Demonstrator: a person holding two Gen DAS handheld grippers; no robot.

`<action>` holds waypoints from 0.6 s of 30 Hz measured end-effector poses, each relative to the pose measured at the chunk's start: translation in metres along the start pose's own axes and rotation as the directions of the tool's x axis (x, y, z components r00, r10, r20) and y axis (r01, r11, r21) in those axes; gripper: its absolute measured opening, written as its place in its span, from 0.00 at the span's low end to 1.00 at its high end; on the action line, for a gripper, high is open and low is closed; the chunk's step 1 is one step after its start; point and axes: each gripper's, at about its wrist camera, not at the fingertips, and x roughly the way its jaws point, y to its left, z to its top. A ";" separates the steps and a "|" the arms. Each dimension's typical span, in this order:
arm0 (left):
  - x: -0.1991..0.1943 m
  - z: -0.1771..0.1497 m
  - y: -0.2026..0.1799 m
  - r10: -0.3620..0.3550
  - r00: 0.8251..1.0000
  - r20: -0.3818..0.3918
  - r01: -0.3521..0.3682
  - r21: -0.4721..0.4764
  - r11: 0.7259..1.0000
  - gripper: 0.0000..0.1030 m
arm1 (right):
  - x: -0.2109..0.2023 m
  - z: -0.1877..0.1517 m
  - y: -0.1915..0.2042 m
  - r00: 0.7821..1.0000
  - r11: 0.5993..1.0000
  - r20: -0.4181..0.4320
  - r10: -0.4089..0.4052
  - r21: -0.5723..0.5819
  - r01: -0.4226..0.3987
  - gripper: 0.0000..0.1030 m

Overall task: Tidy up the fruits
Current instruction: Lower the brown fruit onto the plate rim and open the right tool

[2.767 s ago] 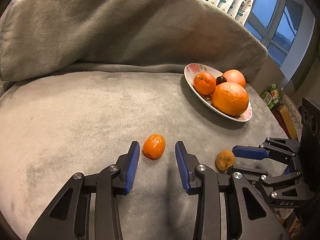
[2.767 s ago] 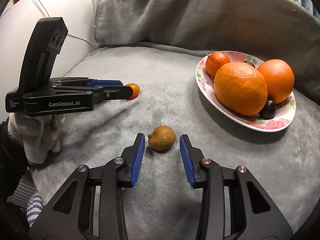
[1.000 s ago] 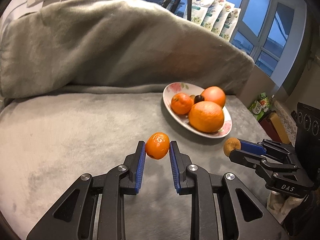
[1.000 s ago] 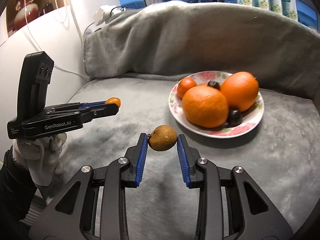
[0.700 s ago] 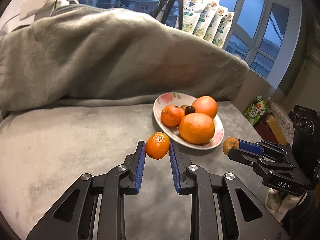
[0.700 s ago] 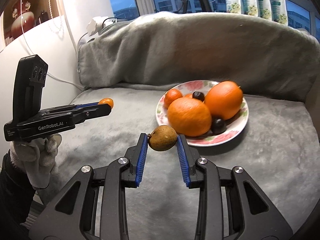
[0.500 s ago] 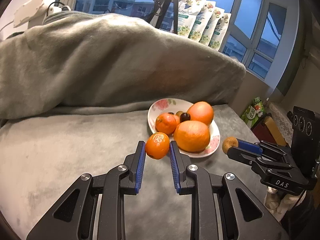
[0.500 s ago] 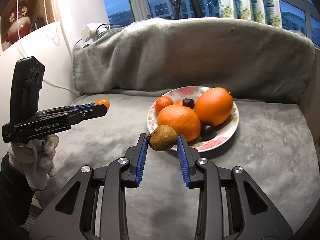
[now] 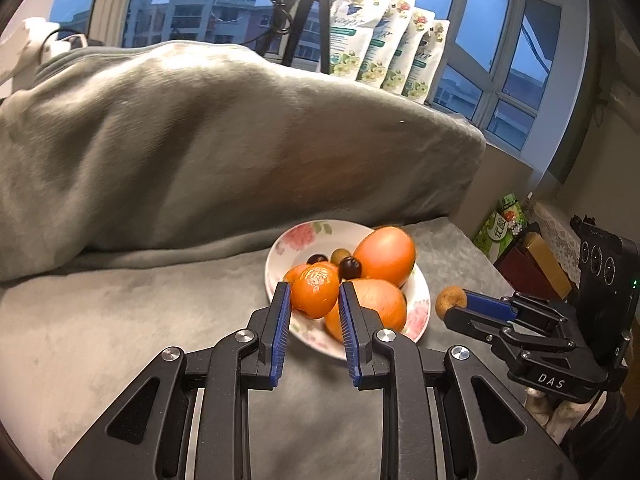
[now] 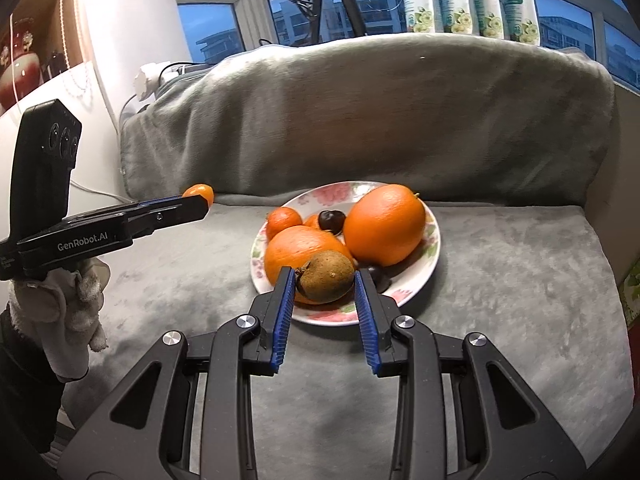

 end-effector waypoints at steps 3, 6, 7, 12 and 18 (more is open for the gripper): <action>0.005 0.004 -0.004 -0.005 1.000 -0.001 0.005 0.012 1.000 0.22 | 0.002 0.001 -0.004 1.000 1.000 0.000 -0.006 0.004 0.006 0.31; 0.011 0.009 -0.008 -0.010 1.000 -0.003 0.010 0.022 1.000 0.22 | 0.005 0.003 -0.009 1.000 1.000 -0.001 -0.010 0.011 0.010 0.31; 0.012 0.010 -0.008 -0.011 1.000 -0.003 0.011 0.024 1.000 0.22 | 0.006 0.004 -0.011 1.000 1.000 -0.001 -0.009 0.012 0.009 0.31; 0.021 0.016 -0.010 -0.016 1.000 -0.008 0.016 0.034 0.999 0.22 | 0.012 0.005 -0.013 1.000 1.000 -0.008 -0.011 0.015 0.011 0.31; 0.035 0.020 -0.008 -0.021 0.999 -0.027 0.021 0.028 0.999 0.22 | 0.023 0.007 -0.017 1.000 1.000 -0.026 -0.009 0.011 0.009 0.31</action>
